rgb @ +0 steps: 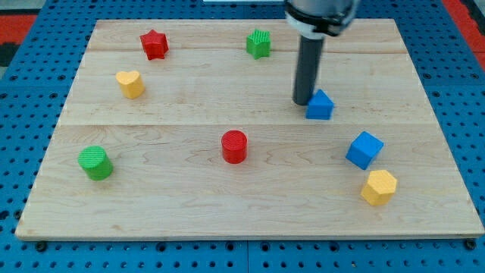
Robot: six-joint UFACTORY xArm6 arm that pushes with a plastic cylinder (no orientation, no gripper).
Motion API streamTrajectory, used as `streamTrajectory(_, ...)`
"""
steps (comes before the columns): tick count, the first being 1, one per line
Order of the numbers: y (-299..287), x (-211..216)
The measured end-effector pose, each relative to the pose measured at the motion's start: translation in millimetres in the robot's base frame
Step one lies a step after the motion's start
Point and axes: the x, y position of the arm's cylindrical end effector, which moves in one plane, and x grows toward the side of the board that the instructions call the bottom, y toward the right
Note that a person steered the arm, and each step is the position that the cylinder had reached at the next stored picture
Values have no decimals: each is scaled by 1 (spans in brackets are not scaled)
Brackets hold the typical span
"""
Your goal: Push blue cube towards left
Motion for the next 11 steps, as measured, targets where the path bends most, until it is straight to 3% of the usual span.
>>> streamTrajectory(1, 18, 45)
streamTrajectory(3, -32, -41)
streamTrajectory(4, 3, -64)
streamTrajectory(5, 116, -34)
streamTrajectory(6, 177, 39)
streamTrajectory(7, 144, 80)
streamTrajectory(8, 114, 89)
streamTrajectory(10, 62, 87)
streamTrajectory(11, 65, 81)
